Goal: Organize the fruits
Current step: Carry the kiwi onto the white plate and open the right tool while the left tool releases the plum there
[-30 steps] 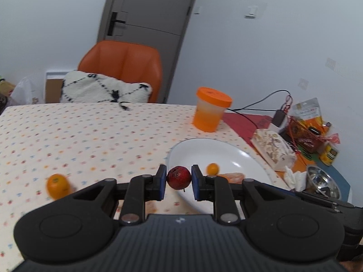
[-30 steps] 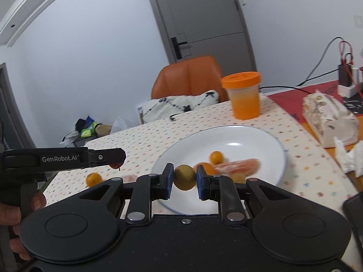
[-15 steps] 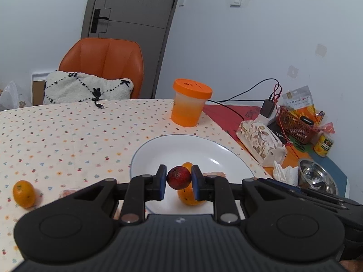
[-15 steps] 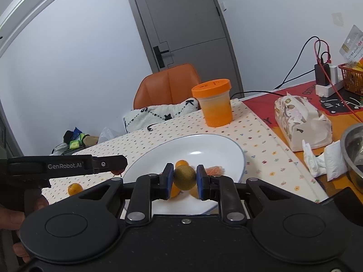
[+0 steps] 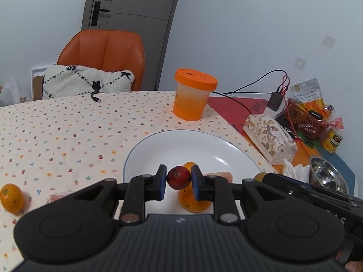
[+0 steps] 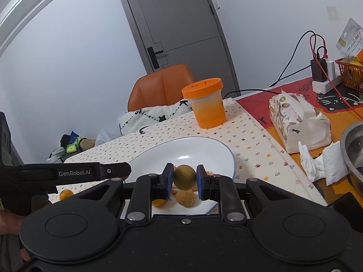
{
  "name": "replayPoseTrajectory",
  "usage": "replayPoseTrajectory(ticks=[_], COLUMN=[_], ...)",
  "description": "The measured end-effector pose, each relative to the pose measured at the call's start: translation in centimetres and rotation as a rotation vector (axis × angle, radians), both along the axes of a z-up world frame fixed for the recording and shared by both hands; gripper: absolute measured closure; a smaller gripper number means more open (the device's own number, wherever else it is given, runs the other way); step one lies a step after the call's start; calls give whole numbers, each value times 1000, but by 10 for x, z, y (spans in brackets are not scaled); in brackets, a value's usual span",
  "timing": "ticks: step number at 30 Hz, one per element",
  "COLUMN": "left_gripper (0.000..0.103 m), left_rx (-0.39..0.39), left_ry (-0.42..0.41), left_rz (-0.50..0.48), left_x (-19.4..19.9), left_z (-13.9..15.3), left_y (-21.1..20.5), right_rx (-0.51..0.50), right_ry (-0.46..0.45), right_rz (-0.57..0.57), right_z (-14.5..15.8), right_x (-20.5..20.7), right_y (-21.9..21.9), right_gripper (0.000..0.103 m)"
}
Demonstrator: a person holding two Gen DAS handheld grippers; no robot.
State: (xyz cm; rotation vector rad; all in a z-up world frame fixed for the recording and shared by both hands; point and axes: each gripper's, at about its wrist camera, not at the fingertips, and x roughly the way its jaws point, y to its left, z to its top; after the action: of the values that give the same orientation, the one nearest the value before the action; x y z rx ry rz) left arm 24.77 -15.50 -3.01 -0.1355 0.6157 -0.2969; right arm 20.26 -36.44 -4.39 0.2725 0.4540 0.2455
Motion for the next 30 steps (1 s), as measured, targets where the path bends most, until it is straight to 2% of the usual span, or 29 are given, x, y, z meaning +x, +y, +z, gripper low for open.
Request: replayPoseTrajectory(ticks=[8, 11, 16, 19, 22, 26, 28, 30], left_gripper=[76, 69, 33, 23, 18, 14, 13, 12], left_rx=[-22, -25, -57, -57, -53, -40, -40, -39], left_ry=[15, 24, 11, -12, -28, -40, -44, -47], left_rz=[17, 25, 32, 51, 75, 121, 140, 154], left_x=[5, 2, -8, -15, -19, -24, -27, -30], left_z=[1, 1, 4, 8, 12, 14, 16, 18], left_y=[4, 9, 21, 27, 34, 43, 48, 53], right_rx=[4, 5, 1, 2, 6, 3, 4, 3], right_ry=[10, 11, 6, 6, 5, -3, -5, -13], right_rz=[-12, -10, -5, -6, -3, -21, -14, -2], right_z=[-3, -4, -3, -2, -2, 1, 2, 3], right_x=[7, 9, 11, 11, 10, 7, 4, 1], right_y=[-3, -1, 4, 6, 8, 11, 14, 18], right_gripper=[83, 83, 83, 83, 82, 71, 59, 54])
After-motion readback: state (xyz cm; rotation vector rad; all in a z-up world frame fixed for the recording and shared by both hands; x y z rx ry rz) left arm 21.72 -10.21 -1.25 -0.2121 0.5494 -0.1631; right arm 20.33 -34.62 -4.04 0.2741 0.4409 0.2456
